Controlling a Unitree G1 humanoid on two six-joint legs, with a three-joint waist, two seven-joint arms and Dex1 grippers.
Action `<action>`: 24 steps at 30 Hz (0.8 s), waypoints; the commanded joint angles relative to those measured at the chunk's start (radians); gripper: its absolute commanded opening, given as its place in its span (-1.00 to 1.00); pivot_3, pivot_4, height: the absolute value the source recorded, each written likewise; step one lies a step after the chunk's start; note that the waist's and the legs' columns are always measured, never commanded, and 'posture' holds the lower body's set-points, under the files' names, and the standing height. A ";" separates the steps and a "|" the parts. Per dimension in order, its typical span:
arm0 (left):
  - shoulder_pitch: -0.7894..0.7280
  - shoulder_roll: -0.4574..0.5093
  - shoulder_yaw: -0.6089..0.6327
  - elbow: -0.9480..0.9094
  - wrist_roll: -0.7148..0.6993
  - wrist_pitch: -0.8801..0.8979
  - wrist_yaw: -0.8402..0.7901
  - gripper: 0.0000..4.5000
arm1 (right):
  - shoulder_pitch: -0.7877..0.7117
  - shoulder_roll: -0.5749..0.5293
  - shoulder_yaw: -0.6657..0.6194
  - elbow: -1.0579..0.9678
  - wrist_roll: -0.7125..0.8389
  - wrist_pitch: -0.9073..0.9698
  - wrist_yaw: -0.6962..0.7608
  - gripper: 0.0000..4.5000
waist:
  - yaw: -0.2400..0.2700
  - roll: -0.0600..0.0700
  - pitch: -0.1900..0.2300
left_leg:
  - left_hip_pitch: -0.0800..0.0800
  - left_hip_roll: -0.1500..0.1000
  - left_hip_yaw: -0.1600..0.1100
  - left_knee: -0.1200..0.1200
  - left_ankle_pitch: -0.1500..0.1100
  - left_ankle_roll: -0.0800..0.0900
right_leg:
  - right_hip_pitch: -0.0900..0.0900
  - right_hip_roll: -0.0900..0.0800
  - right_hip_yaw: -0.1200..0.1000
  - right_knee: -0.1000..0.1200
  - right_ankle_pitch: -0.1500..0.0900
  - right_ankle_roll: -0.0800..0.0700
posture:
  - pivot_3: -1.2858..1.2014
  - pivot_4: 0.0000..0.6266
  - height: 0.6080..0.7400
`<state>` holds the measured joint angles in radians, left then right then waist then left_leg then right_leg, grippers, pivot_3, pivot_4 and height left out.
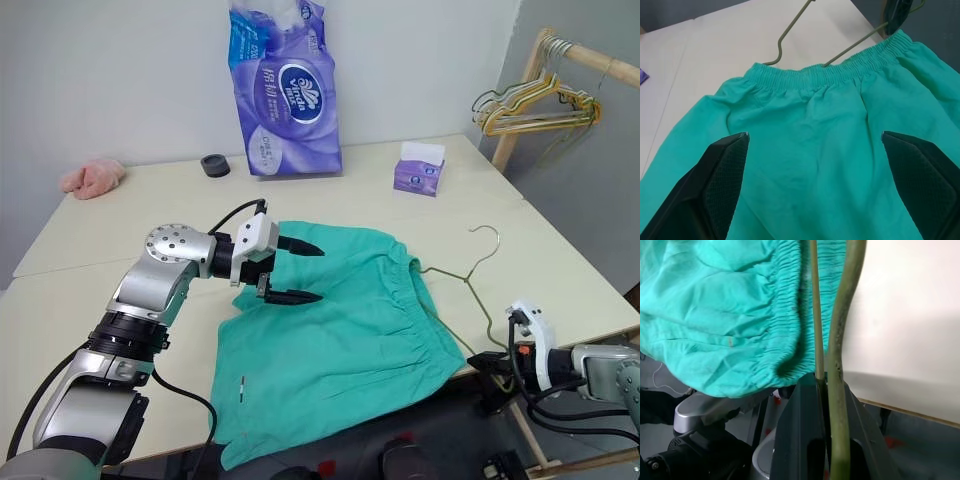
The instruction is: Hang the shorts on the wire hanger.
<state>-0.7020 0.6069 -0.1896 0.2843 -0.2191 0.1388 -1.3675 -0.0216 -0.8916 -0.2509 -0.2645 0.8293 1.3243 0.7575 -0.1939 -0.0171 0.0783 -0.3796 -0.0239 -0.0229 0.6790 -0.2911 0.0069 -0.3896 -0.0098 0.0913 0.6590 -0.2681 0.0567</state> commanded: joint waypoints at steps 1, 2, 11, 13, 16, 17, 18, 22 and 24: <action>-0.025 0.007 0.024 -0.008 -0.001 -0.020 0.009 0.99 | -0.033 0.006 -0.011 0.014 0.022 0.032 -0.005 -1.00 | 0.000 0.000 0.000 | 0.000 0.000 0.000 0.000 0.000 0.000 | 0.000 0.000 0.000 0.000 0.000 0.000 | -0.17 -0.84 1.00; -0.025 0.006 0.023 -0.008 -0.001 -0.021 0.010 0.99 | -0.044 0.017 -0.010 0.021 0.023 0.034 -0.011 -1.00 | 0.000 0.000 0.000 | 0.000 0.000 0.000 0.000 0.000 0.000 | 0.000 0.000 0.000 0.000 0.000 0.000 | -0.17 -0.84 1.00; -0.034 -0.004 0.028 0.005 -0.002 -0.029 0.028 0.99 | -0.206 0.148 -0.036 0.094 0.039 0.089 -0.096 -1.00 | -0.002 0.001 -0.001 | 0.000 0.000 -0.001 0.000 0.000 0.000 | -0.001 0.000 -0.001 0.002 0.002 -0.003 | -0.16 -0.85 1.00; -0.041 -0.010 0.030 0.012 -0.003 -0.033 0.037 0.99 | -0.225 0.166 -0.029 0.102 0.040 0.103 -0.105 -1.00 | -0.001 0.001 -0.001 | 0.000 0.000 -0.001 0.000 0.000 0.000 | -0.001 -0.001 -0.001 0.002 0.003 -0.003 | -0.16 -0.85 1.00; -0.046 -0.013 0.031 0.018 -0.004 -0.037 0.044 0.99 | -0.220 0.166 -0.017 0.093 0.047 0.130 -0.100 -1.00 | 0.000 0.001 -0.001 | 0.000 -0.001 -0.001 0.000 0.000 0.000 | -0.001 -0.001 -0.001 0.002 0.003 -0.002 | -0.16 -0.85 1.00; -0.047 -0.013 0.030 0.020 -0.004 -0.038 0.045 0.99 | -0.213 0.162 -0.011 0.088 0.046 0.134 -0.096 -1.00 | -0.001 0.001 -0.001 | 0.000 -0.001 -0.001 0.000 0.000 0.000 | -0.001 -0.001 -0.001 0.002 0.003 -0.002 | -0.16 -0.85 1.00; -0.048 -0.014 0.030 0.020 -0.004 -0.038 0.046 0.99 | -0.204 0.157 -0.007 0.083 0.046 0.139 -0.092 -1.00 | -0.001 0.001 -0.001 | 0.000 -0.001 -0.001 0.000 0.000 0.000 | -0.001 -0.001 -0.001 0.002 0.003 -0.002 | -0.16 -0.85 1.00; -0.047 -0.014 0.031 0.012 -0.008 -0.031 0.054 0.99 | -0.191 0.152 0.014 0.069 0.048 0.141 -0.085 -1.00 | -0.001 0.001 -0.001 | 0.000 -0.001 -0.001 0.000 0.000 0.000 | -0.001 -0.001 -0.001 0.002 0.003 -0.002 | -0.16 -0.85 1.00; -0.049 -0.015 0.031 0.010 -0.010 -0.028 0.057 0.99 | -0.208 0.159 0.024 0.075 0.045 0.138 -0.089 -1.00 | -0.002 0.001 -0.001 | 0.000 -0.001 -0.001 0.000 0.000 0.000 | -0.001 -0.001 -0.002 0.002 0.003 -0.002 | -0.16 -0.85 1.00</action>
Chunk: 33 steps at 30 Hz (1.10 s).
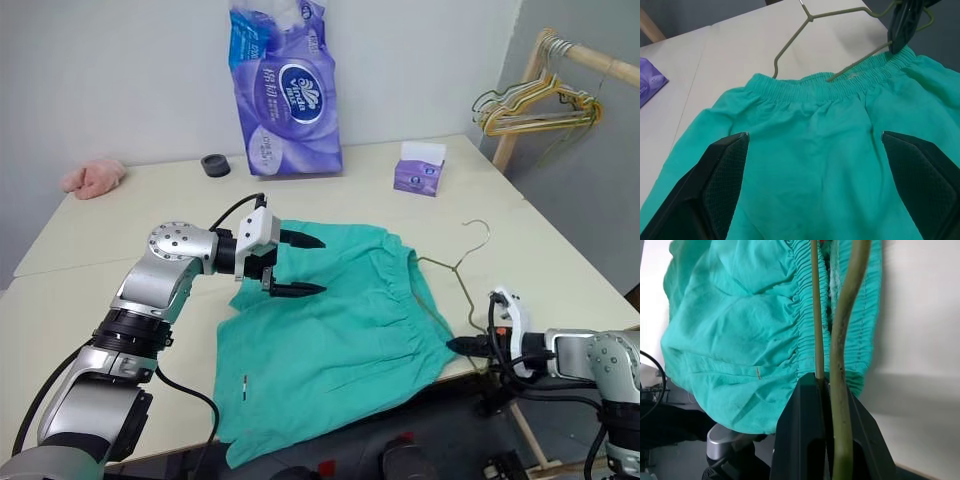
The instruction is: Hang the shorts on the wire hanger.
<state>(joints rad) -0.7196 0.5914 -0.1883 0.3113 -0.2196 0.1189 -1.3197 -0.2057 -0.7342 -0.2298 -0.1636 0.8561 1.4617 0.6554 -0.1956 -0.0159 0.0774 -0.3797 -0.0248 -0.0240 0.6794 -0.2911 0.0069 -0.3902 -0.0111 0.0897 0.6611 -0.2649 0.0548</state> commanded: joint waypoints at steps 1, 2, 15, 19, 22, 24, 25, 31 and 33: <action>-0.033 -0.001 0.030 -0.015 -0.009 -0.008 0.010 0.99 | -0.030 0.001 0.014 -0.023 0.015 -0.005 0.016 -1.00 | -0.001 0.000 0.000 | 0.000 0.000 0.000 0.000 0.000 0.000 | 0.000 0.000 0.000 0.000 0.000 0.000 | -0.16 -0.85 1.00; -0.035 -0.001 0.031 -0.014 -0.009 -0.008 0.011 0.99 | -0.036 0.004 0.022 -0.021 0.012 -0.009 0.016 -1.00 | -0.002 0.000 0.000 | 0.000 0.000 0.000 0.000 0.000 0.000 | 0.000 0.000 0.000 0.000 0.000 0.000 | -0.16 -0.85 1.00; -0.050 0.004 0.053 0.014 -0.007 0.007 0.048 0.99 | -0.147 0.017 0.049 0.049 -0.052 -0.103 0.006 -1.00 | 0.000 0.000 0.000 | 0.000 0.000 -0.001 0.000 0.000 0.000 | 0.000 -0.001 -0.001 0.000 0.001 0.000 | -0.15 -0.87 1.00; -0.081 -0.003 0.083 0.079 0.006 0.018 0.114 0.99 | -0.157 -0.039 0.042 -0.023 -0.055 -0.143 0.027 -1.00 | 0.001 0.001 0.000 | 0.000 -0.001 -0.001 0.000 0.000 0.000 | 0.000 -0.001 -0.001 0.000 0.001 0.000 | -0.15 -0.86 1.00; -0.118 -0.012 0.109 0.121 -0.005 0.013 0.143 0.99 | -0.170 -0.074 0.048 -0.094 -0.066 -0.180 0.021 -1.00 | 0.001 0.000 0.000 | -0.001 0.000 -0.001 0.000 0.000 0.000 | -0.001 -0.001 -0.002 0.001 0.001 0.001 | -0.15 -0.86 1.00; -0.151 -0.020 0.128 0.142 -0.023 0.022 0.147 0.99 | -0.186 -0.075 0.040 -0.146 -0.051 -0.177 0.009 -1.00 | 0.001 0.000 0.000 | -0.001 -0.001 -0.001 0.000 0.000 0.000 | -0.001 -0.001 -0.002 0.001 0.001 0.001 | -0.15 -0.86 1.00; -0.166 -0.021 0.134 0.151 -0.030 0.027 0.143 0.99 | -0.186 -0.086 0.050 -0.173 -0.056 -0.188 0.013 -1.00 | 0.001 0.000 0.000 | -0.001 -0.001 -0.001 0.000 0.000 0.000 | -0.001 -0.001 -0.002 0.000 0.001 0.001 | -0.15 -0.86 1.00; -0.255 -0.006 0.133 0.199 -0.057 0.062 0.035 0.99 | -0.178 -0.153 0.158 -0.323 -0.129 -0.288 0.038 -1.00 | -0.001 0.000 0.000 | -0.002 -0.001 -0.001 0.000 0.000 0.000 | -0.001 -0.001 -0.002 0.000 0.001 0.001 | -0.16 -0.88 1.00; -0.272 0.017 0.100 0.214 -0.030 0.023 -0.037 0.99 | -0.169 -0.190 0.218 -0.363 -0.177 -0.347 0.061 -1.00 | -0.002 0.000 0.000 | -0.002 -0.001 -0.001 0.000 0.000 0.000 | -0.001 -0.001 -0.002 0.000 0.001 0.001 | -0.16 -0.89 1.00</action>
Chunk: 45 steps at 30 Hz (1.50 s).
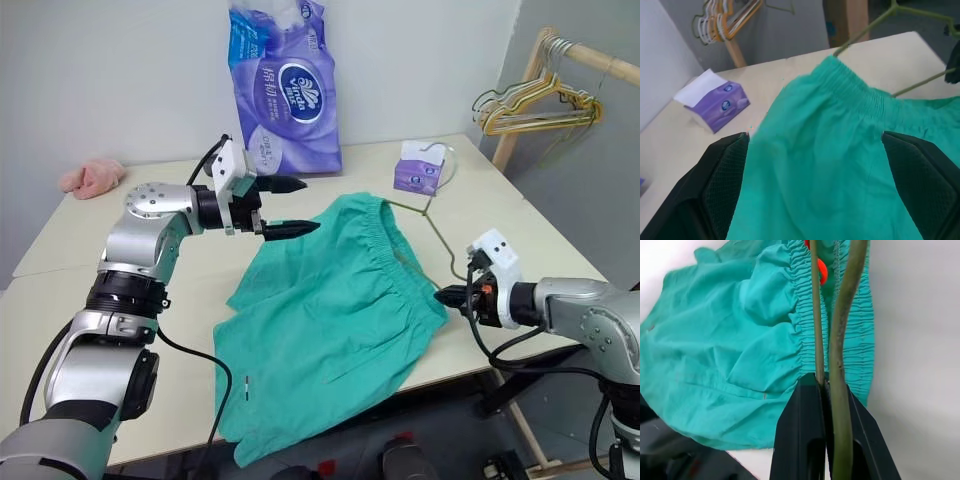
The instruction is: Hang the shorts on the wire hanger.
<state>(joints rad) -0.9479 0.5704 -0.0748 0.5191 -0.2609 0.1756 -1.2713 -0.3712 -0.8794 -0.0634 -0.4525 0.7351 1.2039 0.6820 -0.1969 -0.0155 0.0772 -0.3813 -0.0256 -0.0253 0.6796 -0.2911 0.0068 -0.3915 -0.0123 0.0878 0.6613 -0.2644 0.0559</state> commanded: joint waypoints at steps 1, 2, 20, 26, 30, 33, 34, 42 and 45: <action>-0.048 0.049 -0.031 0.014 0.029 -0.064 -0.122 0.99 | -0.001 -0.062 0.079 -0.090 -0.082 -0.120 0.046 -1.00 | -0.002 0.000 0.000 | 0.000 0.000 0.000 0.000 0.000 0.000 | 0.000 0.000 0.000 0.000 0.000 0.000 | -0.16 -0.89 1.00; -0.051 0.058 -0.048 0.019 0.042 -0.092 -0.159 0.99 | 0.001 -0.076 0.102 -0.102 -0.105 -0.146 0.055 -1.00 | -0.003 0.000 0.000 | 0.000 0.000 0.000 0.000 0.000 0.000 | -0.001 0.000 0.000 0.000 0.000 0.000 | -0.16 -0.89 1.00; -0.001 0.034 -0.246 0.051 0.126 -0.294 -0.343 0.99 | -0.032 -0.107 0.237 -0.215 -0.264 -0.283 0.125 -1.00 | -0.010 0.000 0.000 | -0.002 0.000 0.001 0.000 0.000 0.000 | -0.004 0.000 0.001 0.001 0.000 0.000 | -0.18 -0.87 1.00; 0.010 0.007 -0.237 0.077 0.162 -0.302 -0.331 0.99 | -0.039 -0.094 0.227 -0.223 -0.259 -0.278 0.127 -1.00 | -0.016 0.000 0.000 | -0.003 0.000 0.001 0.000 0.000 0.000 | -0.004 -0.001 0.001 0.002 0.000 0.000 | -0.18 -0.87 1.00; 0.014 -0.002 -0.228 0.079 0.162 -0.276 -0.325 0.72 | -0.037 -0.092 0.224 -0.228 -0.261 -0.281 0.127 -1.00 | -0.017 0.000 0.000 | -0.003 0.000 0.001 0.000 0.000 0.000 | -0.004 -0.001 0.000 0.001 0.000 0.000 | -0.19 -0.86 1.00; 0.020 -0.003 -0.225 0.076 0.164 -0.273 -0.327 0.31 | -0.035 -0.092 0.221 -0.231 -0.267 -0.293 0.126 -1.00 | -0.020 0.000 0.000 | -0.003 0.000 0.001 0.000 0.000 0.000 | -0.004 -0.001 0.000 0.002 0.000 0.000 | -0.19 -0.85 1.00; 0.022 -0.003 -0.224 0.074 0.164 -0.272 -0.327 0.16 | -0.034 -0.092 0.220 -0.233 -0.268 -0.296 0.126 -1.00 | -0.021 0.000 0.000 | -0.003 0.000 0.001 0.000 0.000 0.000 | -0.004 -0.001 0.000 0.002 0.000 0.000 | -0.19 -0.85 1.00; 0.037 -0.005 -0.222 0.058 0.157 -0.257 -0.337 -0.89 | -0.036 -0.087 0.211 -0.231 -0.307 -0.366 0.134 -1.00 | -0.022 0.000 0.000 | -0.003 0.000 0.001 0.000 0.000 0.000 | -0.004 -0.001 0.000 0.002 0.000 0.000 | -0.19 -0.85 1.00; 0.044 -0.005 -0.220 0.046 0.156 -0.250 -0.336 -0.99 | -0.024 -0.102 0.208 -0.229 -0.331 -0.441 0.174 -1.00 | -0.022 0.000 0.000 | -0.003 0.000 0.001 0.000 0.000 0.000 | -0.004 -0.001 0.000 0.002 0.000 0.000 | -0.19 -0.85 1.00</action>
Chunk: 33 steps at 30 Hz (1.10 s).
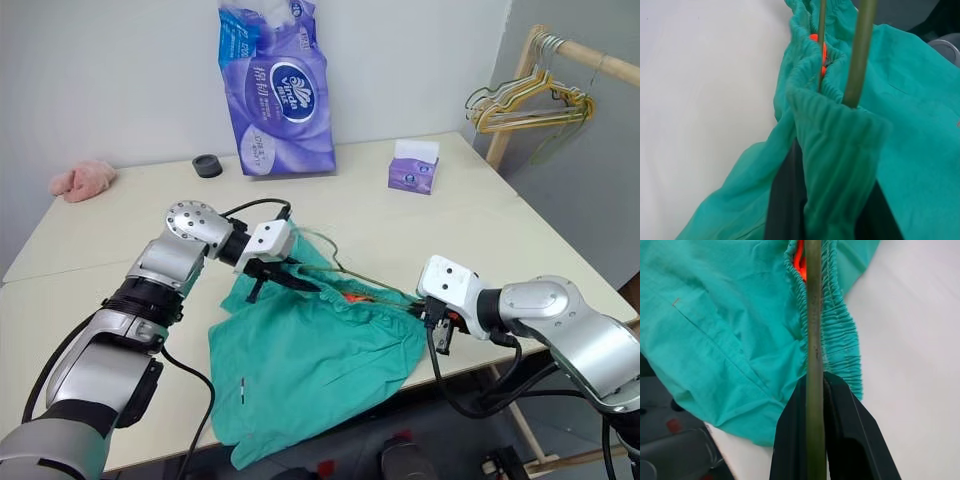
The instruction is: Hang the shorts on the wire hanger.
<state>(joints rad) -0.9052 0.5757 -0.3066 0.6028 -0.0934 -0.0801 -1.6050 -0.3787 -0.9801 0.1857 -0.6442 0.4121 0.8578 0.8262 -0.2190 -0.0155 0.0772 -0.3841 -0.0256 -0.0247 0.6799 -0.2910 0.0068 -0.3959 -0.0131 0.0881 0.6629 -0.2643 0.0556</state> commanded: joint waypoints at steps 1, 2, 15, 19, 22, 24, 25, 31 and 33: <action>0.004 -0.011 0.013 -0.041 -0.011 0.008 -0.001 -0.99 | -0.011 -0.007 -0.046 -0.035 -0.015 -0.111 0.041 -1.00 | 0.000 0.000 0.000 | 0.000 0.000 0.000 0.000 0.000 0.000 | 0.000 0.000 0.000 0.000 0.000 0.000 | -0.19 -0.85 1.00; 0.007 -0.010 0.013 -0.043 -0.009 0.008 0.002 -1.00 | -0.006 -0.021 -0.047 -0.028 -0.036 -0.141 0.052 -0.89 | 0.000 0.000 0.000 | 0.000 0.000 0.000 0.000 0.000 0.000 | 0.000 0.000 0.000 0.000 0.000 0.000 | -0.19 -0.85 1.00; 0.041 0.021 0.029 -0.054 0.014 -0.018 0.044 -1.00 | 0.265 -0.146 -0.510 0.149 -0.008 -0.103 0.147 0.98 | 0.013 -0.001 0.000 | 0.000 0.000 0.000 0.000 0.000 0.000 | 0.001 0.000 0.000 0.000 0.000 0.000 | -0.17 -0.81 1.00; 0.037 0.031 0.031 -0.046 0.015 -0.020 0.048 -1.00 | 0.434 0.035 -0.649 0.036 0.133 0.083 0.063 0.98 | 0.022 -0.002 -0.001 | 0.001 0.001 -0.001 0.000 0.000 0.000 | 0.002 0.001 0.000 0.001 0.000 0.000 | -0.17 -0.81 1.00; 0.023 0.031 0.032 -0.038 0.015 -0.016 0.049 -1.00 | 0.508 0.197 -0.593 -0.075 0.168 0.161 -0.078 0.98 | 0.022 -0.001 -0.001 | 0.002 0.001 0.000 0.000 0.000 0.000 | 0.002 0.001 0.000 0.002 0.000 0.000 | -0.18 -0.82 1.00; 0.014 0.029 0.032 -0.032 0.016 -0.015 0.050 -1.00 | 0.505 0.316 -0.535 -0.109 0.178 0.190 -0.180 0.98 | 0.020 -0.001 -0.001 | 0.002 0.001 0.001 0.000 0.000 0.000 | 0.002 0.001 0.002 0.002 0.000 0.000 | -0.18 -0.82 1.00; 0.010 0.028 0.031 -0.030 0.016 -0.014 0.049 -1.00 | 0.496 0.361 -0.510 -0.115 0.178 0.200 -0.220 0.98 | 0.019 -0.001 -0.001 | 0.002 0.001 0.001 0.000 0.000 0.000 | 0.002 0.001 0.002 0.002 0.000 0.000 | -0.18 -0.82 1.00; -0.004 0.025 0.029 -0.026 0.017 -0.011 0.049 -1.00 | 0.435 0.496 -0.416 -0.064 0.142 0.227 -0.381 0.98 | 0.019 -0.001 -0.002 | 0.002 0.000 0.001 0.001 0.000 0.000 | 0.002 0.000 0.001 0.001 0.000 0.000 | -0.18 -0.82 1.00; -0.005 0.025 0.029 -0.027 0.018 -0.009 0.050 -1.00 | 0.428 0.501 -0.395 -0.052 0.147 0.235 -0.393 0.98 | 0.019 -0.001 -0.002 | 0.002 0.000 0.001 0.001 0.000 0.000 | 0.002 0.000 0.001 0.001 0.000 0.000 | -0.17 -0.83 1.00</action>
<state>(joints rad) -0.8778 0.5947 -0.3049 0.5864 -0.0714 -0.0913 -1.5606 0.0598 -0.4808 -0.2108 -0.6890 0.5527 1.0877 0.4484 -0.1998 -0.0163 0.0756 -0.3824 -0.0261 -0.0243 0.6804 -0.2910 0.0068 -0.3943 -0.0126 0.0892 0.6644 -0.2641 0.0557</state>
